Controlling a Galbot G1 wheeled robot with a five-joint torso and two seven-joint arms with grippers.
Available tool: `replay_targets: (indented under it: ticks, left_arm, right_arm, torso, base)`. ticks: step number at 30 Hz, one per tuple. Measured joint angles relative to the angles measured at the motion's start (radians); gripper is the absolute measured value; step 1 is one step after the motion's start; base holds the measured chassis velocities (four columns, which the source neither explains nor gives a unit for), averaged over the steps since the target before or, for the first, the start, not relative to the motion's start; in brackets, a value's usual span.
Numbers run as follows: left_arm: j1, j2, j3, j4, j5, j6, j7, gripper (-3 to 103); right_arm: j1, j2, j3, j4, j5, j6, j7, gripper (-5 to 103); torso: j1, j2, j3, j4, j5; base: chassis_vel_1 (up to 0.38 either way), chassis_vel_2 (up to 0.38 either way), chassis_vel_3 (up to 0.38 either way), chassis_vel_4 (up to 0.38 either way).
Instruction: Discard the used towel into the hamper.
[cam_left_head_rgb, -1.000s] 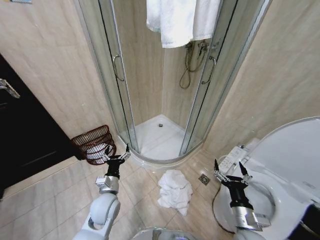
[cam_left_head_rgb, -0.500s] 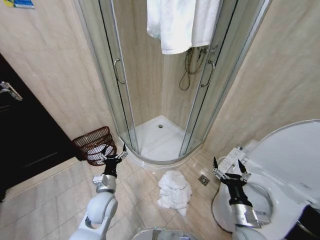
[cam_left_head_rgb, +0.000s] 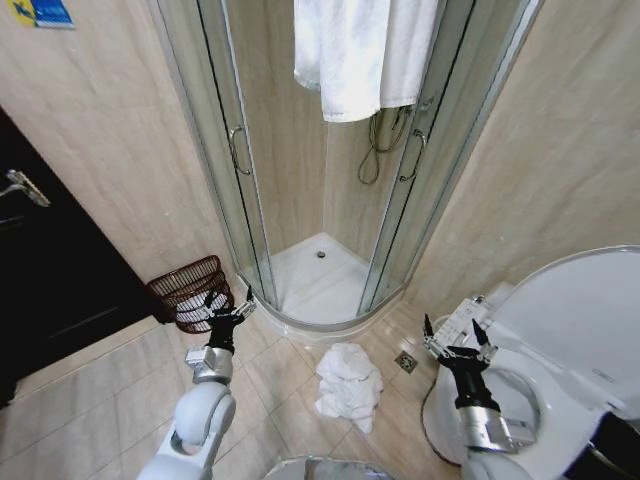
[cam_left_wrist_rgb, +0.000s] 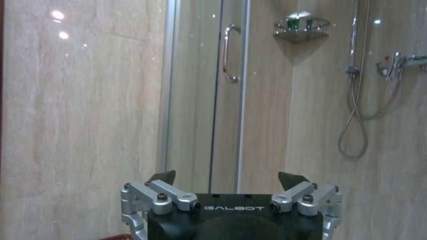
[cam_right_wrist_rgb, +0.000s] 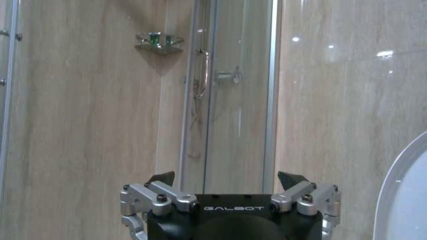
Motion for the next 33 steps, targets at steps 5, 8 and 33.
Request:
replay_targets:
  ticks: [5, 8, 33]
  left_arm:
    - [-0.005, 0.005, -0.003, -0.011, 0.000, 0.020, 0.000, 100]
    - [-0.005, 0.004, -0.012, -0.011, 0.000, 0.029, -0.001, 100]
    - [-0.046, 0.012, -0.164, 0.077, -0.023, -0.028, 0.098, 100]
  right_arm:
    - [0.004, 0.000, -0.001, 0.004, -0.007, -0.007, -0.009, 100]
    - [0.003, 0.000, -0.003, 0.015, -0.008, -0.015, -0.016, 100]
    - [-0.012, 0.000, -0.024, 0.036, -0.010, -0.022, -0.060, 100]
  torso:
    - [0.012, 0.025, 0.013, 0.0000, 0.0000]
    - [0.018, 0.039, 0.021, 0.0000, 0.0000]
    - [0.075, 0.166, 0.091, 0.0000, -0.0001]
  base:
    - [0.000, 0.000, 0.000, 0.000]
    - [0.000, 0.000, 0.000, 0.000]
    - [0.000, 0.000, 0.000, 0.000]
